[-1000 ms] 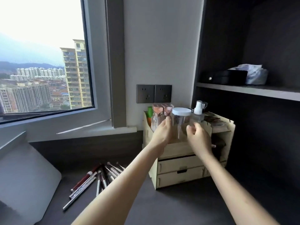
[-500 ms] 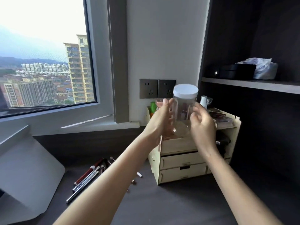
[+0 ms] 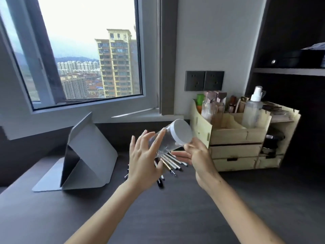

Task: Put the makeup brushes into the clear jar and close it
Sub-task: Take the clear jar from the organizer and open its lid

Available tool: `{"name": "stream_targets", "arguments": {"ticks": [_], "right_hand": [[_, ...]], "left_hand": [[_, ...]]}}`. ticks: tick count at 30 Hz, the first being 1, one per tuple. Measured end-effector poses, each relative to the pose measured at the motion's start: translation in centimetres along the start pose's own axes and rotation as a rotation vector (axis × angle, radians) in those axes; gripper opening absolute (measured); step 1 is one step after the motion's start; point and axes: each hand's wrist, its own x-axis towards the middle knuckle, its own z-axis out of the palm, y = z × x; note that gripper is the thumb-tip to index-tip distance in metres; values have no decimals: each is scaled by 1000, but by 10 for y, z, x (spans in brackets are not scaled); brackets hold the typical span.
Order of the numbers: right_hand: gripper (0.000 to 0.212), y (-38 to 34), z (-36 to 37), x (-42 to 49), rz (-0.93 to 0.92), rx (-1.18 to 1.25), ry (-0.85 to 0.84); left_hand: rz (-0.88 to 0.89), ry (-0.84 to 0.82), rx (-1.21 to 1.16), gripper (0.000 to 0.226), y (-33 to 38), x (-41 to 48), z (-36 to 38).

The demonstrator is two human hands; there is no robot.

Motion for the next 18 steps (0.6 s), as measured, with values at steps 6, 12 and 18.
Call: {"name": "stream_targets", "arguments": {"ticks": [6, 12, 18], "right_hand": [[39, 34, 34, -8, 292, 65, -259], [59, 33, 45, -1, 159, -183, -339], [43, 31, 34, 3, -216, -644, -297]], "left_hand": [[29, 60, 115, 85, -53, -41, -19], [156, 35, 268, 87, -77, -46, -26], [127, -140, -45, 81, -68, -40, -41]]}}
